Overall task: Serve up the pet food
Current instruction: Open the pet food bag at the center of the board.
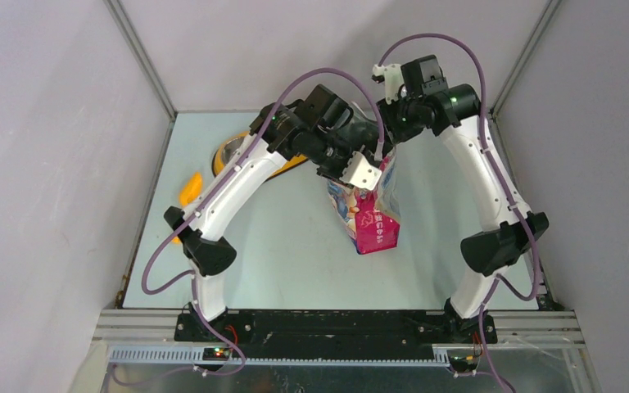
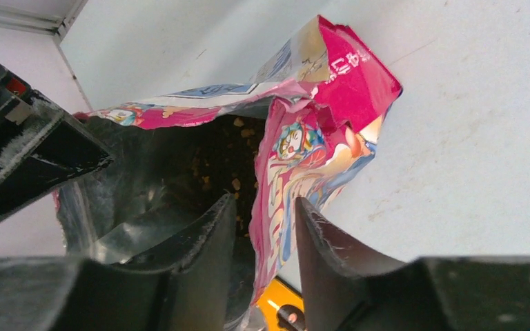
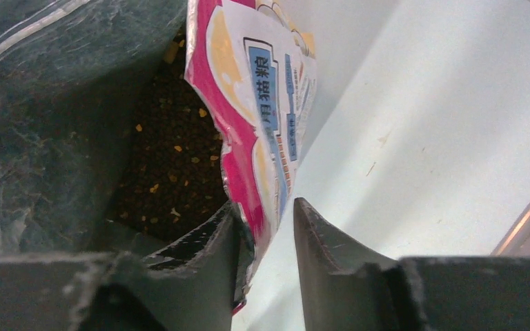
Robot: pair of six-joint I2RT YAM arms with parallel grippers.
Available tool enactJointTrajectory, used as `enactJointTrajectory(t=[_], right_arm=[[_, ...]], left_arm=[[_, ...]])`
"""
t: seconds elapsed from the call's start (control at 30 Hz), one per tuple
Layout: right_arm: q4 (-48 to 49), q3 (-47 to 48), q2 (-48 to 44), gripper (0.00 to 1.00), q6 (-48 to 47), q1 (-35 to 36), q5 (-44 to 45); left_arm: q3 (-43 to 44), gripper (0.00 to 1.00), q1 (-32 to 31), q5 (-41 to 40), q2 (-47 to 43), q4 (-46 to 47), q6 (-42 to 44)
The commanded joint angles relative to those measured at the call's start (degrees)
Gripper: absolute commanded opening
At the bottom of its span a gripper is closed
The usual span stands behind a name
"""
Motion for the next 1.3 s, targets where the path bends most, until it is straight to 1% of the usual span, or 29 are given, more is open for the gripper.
enactJointTrajectory(t=[0.0, 0.07, 0.1, 0.2, 0.27, 0.43, 0.47, 0.5, 0.53, 0.57, 0.6, 0.63, 0.7, 0.77, 1.03, 1.13, 1.27], right_arm=[[-0.8, 3.75, 1.84, 0.4, -0.19, -0.66, 0.96], [-0.97, 4.5, 2.55, 0.43, -0.18, -0.55, 0.59], [-1.05, 4.9, 2.79, 0.44, -0.18, -0.44, 0.43], [-1.37, 5.54, 3.85, 0.44, -0.13, -0.07, 0.38], [-1.4, 5.94, 4.25, 0.43, -0.15, 0.07, 0.43], [-1.53, 6.58, 4.83, 0.33, -0.18, 0.07, 0.27], [-1.6, 6.59, 4.81, 0.29, -0.18, 0.1, 0.24], [-1.7, 6.59, 4.93, 0.26, -0.18, 0.12, 0.08], [-1.77, 6.59, 4.9, 0.16, -0.29, 0.13, 0.06], [-1.94, 6.59, 4.95, 0.1, -0.32, 0.02, 0.08], [-1.93, 6.57, 4.91, 0.01, -0.39, -0.06, 0.1], [-2.0, 6.58, 4.78, 0.0, -0.42, -0.4, 0.07], [-1.91, 6.59, 4.29, 0.0, -0.44, -1.1, -0.23], [-1.59, 6.82, 3.75, 0.0, -0.38, -2.33, -0.5], [-0.06, 11.67, 2.79, 0.0, 0.13, -8.4, -4.21], [0.31, 13.41, 3.23, 0.0, 0.46, -10.99, -5.85], [1.59, 14.26, 3.41, 0.0, 0.65, -13.4, -6.71]], left_arm=[[0.17, 0.5, -0.8, -1.44, 0.22, 0.88, 0.5], [-0.04, 0.55, -0.83, -2.04, 0.4, 0.63, 0.78], [-0.12, 0.55, -0.78, -2.4, 0.5, 0.52, 0.97], [-0.6, 0.56, -0.8, -3.31, 0.73, 0.48, 1.18], [-0.83, 0.55, -0.87, -4.02, 1.0, 0.48, 1.37], [-1.68, 0.55, -0.89, -5.53, 1.7, 0.53, 1.78], [-1.69, 0.54, -0.91, -5.67, 1.9, 0.46, 1.83], [-1.76, 0.49, -0.87, -5.71, 2.03, 0.44, 1.87], [-1.78, 0.44, -0.9, -5.8, 2.23, 0.5, 1.83], [-1.79, 0.33, -0.89, -5.73, 2.27, 0.51, 1.78], [-1.79, 0.27, -0.87, -5.56, 2.4, 0.67, 1.74], [-1.79, 0.15, -0.92, -5.39, 2.45, 0.86, 1.52], [-1.72, 0.02, -0.91, -4.86, 2.57, 2.08, 0.38], [-1.38, 0.0, -1.06, -4.11, 2.63, 4.03, -1.01], [4.38, 0.0, -1.84, 2.36, 4.87, 8.93, -7.05], [6.31, 0.0, -3.12, 2.09, 6.05, 11.43, -9.44], [8.35, 0.0, -4.1, 1.61, 8.0, 17.27, -13.7]])
